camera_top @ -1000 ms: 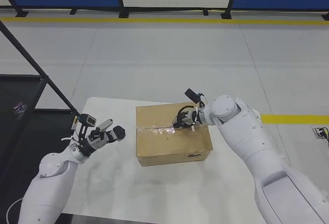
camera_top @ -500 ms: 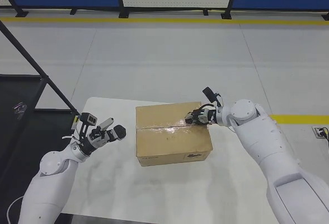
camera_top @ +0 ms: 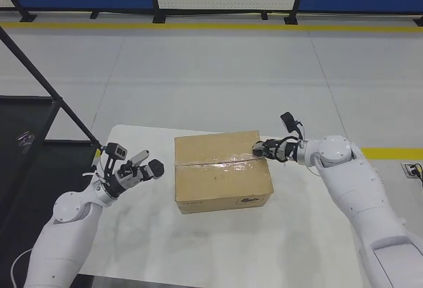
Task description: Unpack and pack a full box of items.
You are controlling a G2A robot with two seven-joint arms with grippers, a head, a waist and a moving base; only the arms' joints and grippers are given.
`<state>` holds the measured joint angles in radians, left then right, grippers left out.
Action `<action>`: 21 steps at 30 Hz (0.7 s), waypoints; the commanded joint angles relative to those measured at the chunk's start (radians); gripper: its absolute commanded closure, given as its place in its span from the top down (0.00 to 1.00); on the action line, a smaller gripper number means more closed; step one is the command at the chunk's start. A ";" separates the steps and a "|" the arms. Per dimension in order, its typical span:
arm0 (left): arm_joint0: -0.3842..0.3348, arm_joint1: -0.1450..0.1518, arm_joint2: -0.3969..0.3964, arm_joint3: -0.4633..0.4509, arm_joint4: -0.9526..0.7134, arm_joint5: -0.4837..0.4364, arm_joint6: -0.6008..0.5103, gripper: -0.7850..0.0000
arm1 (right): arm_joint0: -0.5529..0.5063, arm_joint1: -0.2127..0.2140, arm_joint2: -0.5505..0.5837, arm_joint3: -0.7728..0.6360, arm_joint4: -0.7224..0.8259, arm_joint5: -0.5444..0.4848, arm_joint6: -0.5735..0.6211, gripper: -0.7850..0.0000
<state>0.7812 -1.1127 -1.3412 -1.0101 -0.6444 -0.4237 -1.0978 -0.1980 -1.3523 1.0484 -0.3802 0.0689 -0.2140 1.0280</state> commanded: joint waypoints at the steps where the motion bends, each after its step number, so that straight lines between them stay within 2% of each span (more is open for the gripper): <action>1: -0.001 -0.001 0.003 0.001 0.000 0.002 0.002 1.00 | -0.029 0.017 0.018 -0.045 -0.002 0.013 0.006 0.00; 13: -0.010 -0.003 0.014 -0.003 0.012 0.006 0.010 1.00 | -0.233 0.115 0.162 -0.348 -0.009 0.114 0.006 0.00; 21: -0.015 -0.004 0.020 -0.007 0.019 0.013 0.016 1.00 | -0.343 0.150 0.225 -0.510 -0.012 0.182 -0.006 0.00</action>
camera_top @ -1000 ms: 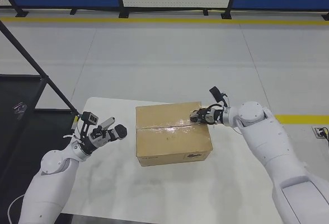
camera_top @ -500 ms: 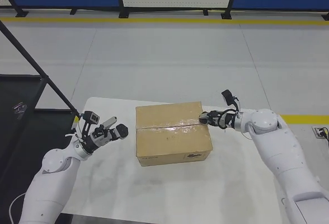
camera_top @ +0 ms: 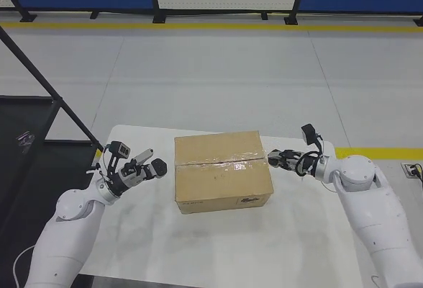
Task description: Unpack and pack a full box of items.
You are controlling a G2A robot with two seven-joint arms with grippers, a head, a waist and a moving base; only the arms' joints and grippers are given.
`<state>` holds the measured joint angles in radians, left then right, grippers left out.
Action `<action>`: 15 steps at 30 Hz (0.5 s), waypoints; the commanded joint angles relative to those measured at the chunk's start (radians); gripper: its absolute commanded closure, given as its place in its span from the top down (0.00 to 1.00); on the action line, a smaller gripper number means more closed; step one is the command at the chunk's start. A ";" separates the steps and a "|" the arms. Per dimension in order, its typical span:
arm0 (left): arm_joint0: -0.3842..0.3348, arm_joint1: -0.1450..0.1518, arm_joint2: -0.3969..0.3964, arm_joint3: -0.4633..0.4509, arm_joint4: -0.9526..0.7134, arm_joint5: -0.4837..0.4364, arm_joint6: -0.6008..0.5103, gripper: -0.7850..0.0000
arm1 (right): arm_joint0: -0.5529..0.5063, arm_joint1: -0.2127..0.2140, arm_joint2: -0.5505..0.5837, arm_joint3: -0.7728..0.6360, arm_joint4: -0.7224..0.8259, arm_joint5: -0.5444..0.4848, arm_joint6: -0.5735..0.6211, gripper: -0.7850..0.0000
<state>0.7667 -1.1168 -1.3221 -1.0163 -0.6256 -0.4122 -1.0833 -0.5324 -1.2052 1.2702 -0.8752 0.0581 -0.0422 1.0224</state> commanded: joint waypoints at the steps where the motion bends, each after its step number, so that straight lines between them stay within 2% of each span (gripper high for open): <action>1: -0.001 -0.001 0.002 -0.003 0.001 0.003 0.001 1.00 | -0.014 0.004 0.005 -0.025 -0.002 0.017 -0.004 0.00; 9: -0.002 -0.001 0.005 -0.007 0.006 0.006 0.005 1.00 | -0.016 0.004 -0.011 -0.055 -0.008 0.016 -0.054 0.00; 15: -0.002 -0.001 0.007 -0.009 0.009 0.008 0.010 1.00 | 0.040 -0.011 -0.066 0.015 -0.024 0.055 -0.075 0.00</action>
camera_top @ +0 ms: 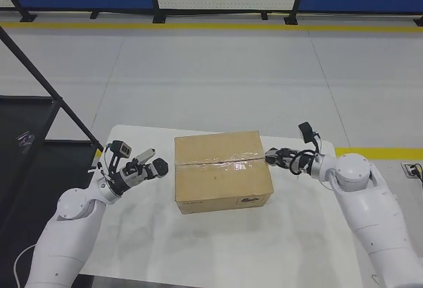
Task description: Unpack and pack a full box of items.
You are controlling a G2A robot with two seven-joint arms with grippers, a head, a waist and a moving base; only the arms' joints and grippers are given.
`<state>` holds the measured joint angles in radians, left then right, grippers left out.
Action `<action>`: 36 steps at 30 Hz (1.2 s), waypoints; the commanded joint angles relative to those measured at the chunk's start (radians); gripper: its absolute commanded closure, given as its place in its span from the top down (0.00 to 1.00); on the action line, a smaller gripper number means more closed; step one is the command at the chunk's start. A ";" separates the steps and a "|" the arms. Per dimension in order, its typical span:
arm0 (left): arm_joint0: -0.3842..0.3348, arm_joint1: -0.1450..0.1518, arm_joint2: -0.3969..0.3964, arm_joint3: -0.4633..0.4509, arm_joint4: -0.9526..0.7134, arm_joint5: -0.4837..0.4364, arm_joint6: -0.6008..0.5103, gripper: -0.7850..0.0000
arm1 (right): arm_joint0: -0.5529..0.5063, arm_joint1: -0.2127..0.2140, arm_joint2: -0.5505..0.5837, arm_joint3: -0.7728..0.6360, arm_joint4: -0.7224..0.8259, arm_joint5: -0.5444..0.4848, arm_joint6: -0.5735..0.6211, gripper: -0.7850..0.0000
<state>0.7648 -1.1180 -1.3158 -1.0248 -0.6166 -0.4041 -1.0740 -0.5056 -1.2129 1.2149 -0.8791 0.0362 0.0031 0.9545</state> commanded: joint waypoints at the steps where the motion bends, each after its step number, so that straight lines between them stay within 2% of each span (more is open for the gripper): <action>1: 0.000 0.000 0.000 -0.001 -0.001 0.000 0.000 1.00 | 0.023 -0.006 -0.018 0.035 -0.002 0.015 -0.010 0.00; 10: 0.000 0.000 -0.004 0.005 -0.007 0.001 0.002 1.00 | 0.079 -0.023 -0.055 0.143 0.019 -0.002 -0.021 0.00; 17: -0.006 -0.001 0.000 0.009 -0.006 0.001 0.002 1.00 | 0.087 -0.024 -0.055 0.167 0.032 -0.029 -0.030 0.00; 25: -0.011 -0.002 -0.001 0.023 -0.013 -0.006 -0.001 1.00 | 0.117 -0.040 -0.101 0.209 0.025 -0.004 0.015 0.00; 36: -0.012 -0.002 -0.003 0.032 -0.018 -0.011 -0.007 1.00 | 0.167 -0.072 -0.167 0.309 0.031 -0.023 0.076 0.00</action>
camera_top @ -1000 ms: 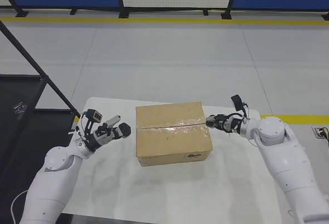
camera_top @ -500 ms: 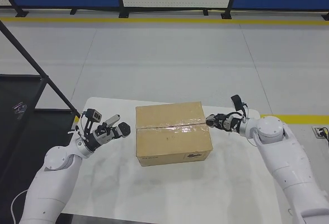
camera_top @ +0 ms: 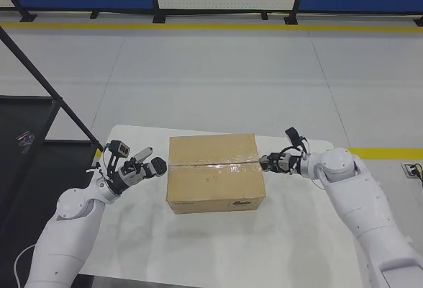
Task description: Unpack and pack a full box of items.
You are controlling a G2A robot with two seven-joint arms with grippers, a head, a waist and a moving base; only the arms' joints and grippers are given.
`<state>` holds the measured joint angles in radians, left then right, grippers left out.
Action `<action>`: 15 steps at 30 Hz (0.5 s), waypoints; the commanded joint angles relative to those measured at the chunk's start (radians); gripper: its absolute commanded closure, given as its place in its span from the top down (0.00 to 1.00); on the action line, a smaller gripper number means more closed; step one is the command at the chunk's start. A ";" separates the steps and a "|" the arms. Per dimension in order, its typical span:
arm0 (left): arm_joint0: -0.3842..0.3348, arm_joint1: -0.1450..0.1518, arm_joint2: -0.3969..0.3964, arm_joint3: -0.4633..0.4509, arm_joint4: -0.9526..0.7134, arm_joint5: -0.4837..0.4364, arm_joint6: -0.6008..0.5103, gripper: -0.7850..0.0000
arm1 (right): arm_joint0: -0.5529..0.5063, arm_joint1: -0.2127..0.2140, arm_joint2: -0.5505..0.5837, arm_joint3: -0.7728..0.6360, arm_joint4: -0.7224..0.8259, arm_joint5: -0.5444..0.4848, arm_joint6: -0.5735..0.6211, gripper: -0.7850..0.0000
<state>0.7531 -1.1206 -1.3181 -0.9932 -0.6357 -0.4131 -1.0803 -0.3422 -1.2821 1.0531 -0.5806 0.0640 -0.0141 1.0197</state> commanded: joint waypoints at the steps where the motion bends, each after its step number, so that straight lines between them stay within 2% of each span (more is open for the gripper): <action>1: -0.001 0.000 0.000 0.000 0.001 -0.002 0.000 1.00 | 0.007 -0.006 -0.010 0.021 0.005 -0.012 0.018 0.00; 5: -0.003 0.000 0.000 -0.001 0.000 0.000 -0.003 1.00 | 0.020 -0.014 -0.019 0.065 0.008 -0.027 0.013 0.00; 8: -0.002 0.001 -0.008 -0.004 -0.001 -0.006 0.001 1.00 | 0.025 -0.010 0.002 0.107 0.030 -0.057 -0.034 0.00; 13: 0.016 0.010 -0.044 -0.018 -0.005 -0.003 0.029 1.00 | 0.013 0.013 0.068 0.153 0.088 -0.165 -0.114 0.00; 14: 0.021 0.012 -0.053 -0.020 -0.006 -0.001 0.032 1.00 | 0.009 0.020 0.086 0.160 0.101 -0.190 -0.138 0.12; 15: 0.026 0.015 -0.062 -0.020 -0.004 -0.001 0.039 1.00 | 0.002 0.026 0.102 0.162 0.116 -0.219 -0.157 0.68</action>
<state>0.7724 -1.1089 -1.3690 -1.0123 -0.6411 -0.4150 -1.0484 -0.3327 -1.2638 1.1339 -0.4224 0.1617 -0.1969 0.8881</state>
